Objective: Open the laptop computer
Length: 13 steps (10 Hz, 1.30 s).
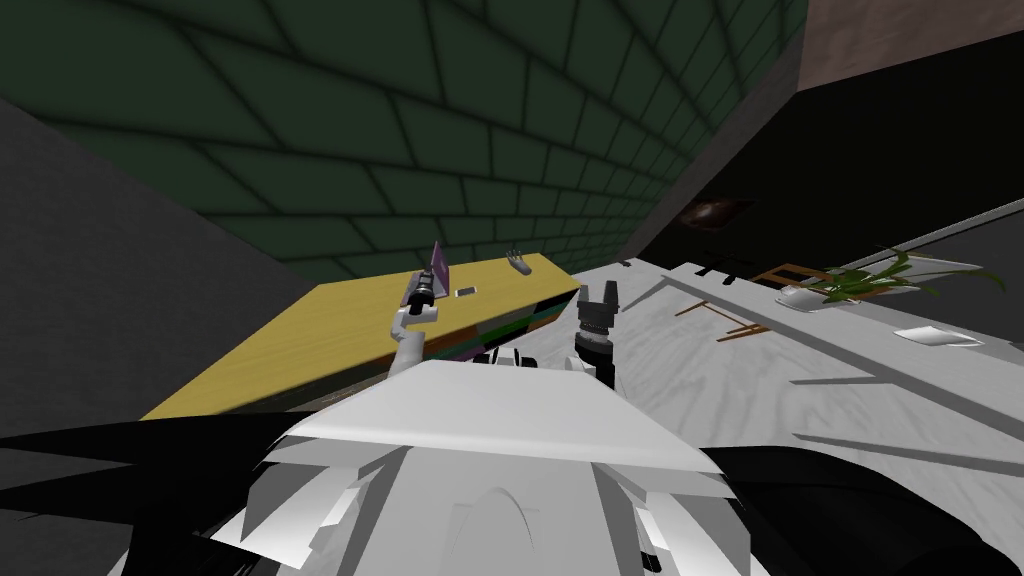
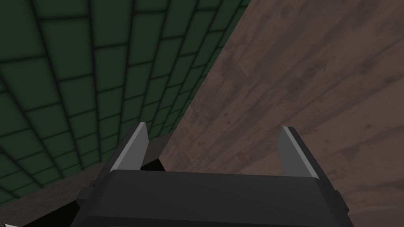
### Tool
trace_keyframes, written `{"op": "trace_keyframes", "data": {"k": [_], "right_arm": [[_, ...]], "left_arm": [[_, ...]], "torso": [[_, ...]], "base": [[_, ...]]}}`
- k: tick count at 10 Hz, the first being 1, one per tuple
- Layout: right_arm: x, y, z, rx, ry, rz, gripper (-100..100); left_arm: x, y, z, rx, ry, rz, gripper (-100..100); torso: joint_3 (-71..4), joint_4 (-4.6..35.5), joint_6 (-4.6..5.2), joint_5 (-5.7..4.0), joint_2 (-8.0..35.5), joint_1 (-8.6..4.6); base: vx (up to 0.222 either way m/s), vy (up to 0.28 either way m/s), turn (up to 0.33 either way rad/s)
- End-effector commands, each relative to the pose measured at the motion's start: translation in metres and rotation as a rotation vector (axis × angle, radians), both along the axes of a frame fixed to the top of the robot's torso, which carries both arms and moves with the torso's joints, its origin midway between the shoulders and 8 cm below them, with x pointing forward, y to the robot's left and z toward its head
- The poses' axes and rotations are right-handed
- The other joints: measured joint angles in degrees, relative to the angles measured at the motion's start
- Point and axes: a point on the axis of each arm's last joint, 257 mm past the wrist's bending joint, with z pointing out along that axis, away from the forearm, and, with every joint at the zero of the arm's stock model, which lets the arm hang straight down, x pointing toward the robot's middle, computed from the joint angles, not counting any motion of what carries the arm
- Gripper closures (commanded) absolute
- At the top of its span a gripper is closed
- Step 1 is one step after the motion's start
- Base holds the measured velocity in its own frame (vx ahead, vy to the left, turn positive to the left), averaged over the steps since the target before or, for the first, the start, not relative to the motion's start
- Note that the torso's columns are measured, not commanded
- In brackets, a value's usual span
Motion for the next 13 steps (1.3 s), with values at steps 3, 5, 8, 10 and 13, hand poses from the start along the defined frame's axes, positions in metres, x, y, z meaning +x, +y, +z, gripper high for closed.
{"op": "trace_keyframes", "data": {"k": [3, 5, 8, 10, 13], "right_arm": [[0.0, 0.0, 0.0, 0.0, 0.0, 0.0, 0], [0.0, 0.0, 0.0, 0.0, 0.0, 0.0, 0], [0.0, 0.0, 0.0, 0.0, 0.0, 0.0, 0], [0.0, 0.0, 0.0, 0.0, 0.0, 0.0, 0], [0.0, 0.0, 0.0, 0.0, 0.0, 0.0, 0]], "left_arm": [[0.005, 0.038, -0.015, 0.005, 0.089, 0.078, -100], [0.004, 0.039, -0.016, 0.007, 0.088, 0.079, -100], [0.008, 0.033, -0.017, -0.061, 0.054, 0.069, 100], [0.011, 0.027, -0.019, -0.131, 0.02, 0.058, 100], [0.017, 0.015, -0.022, -0.271, -0.05, 0.038, 100]], "torso": [[0.01, 0.0, 0.01, -0.01, 0.01, -0.02], [-0.01, 0.0, 0.01, -0.01, -0.01, -0.03], [0.02, -0.01, -0.02, 0.05, 0.03, 0.05], [0.06, 0.04, 0.03, 0.11, 0.1, 0.25], [0.0, 0.0, 0.02, -0.02, -0.01, -0.07]], "base": [[0.027, -0.033, -0.092], [0.02, -0.022, -0.04], [-0.011, 0.022, 0.019], [-0.052, 0.109, 0.042], [-0.053, 0.118, 0.047]]}}
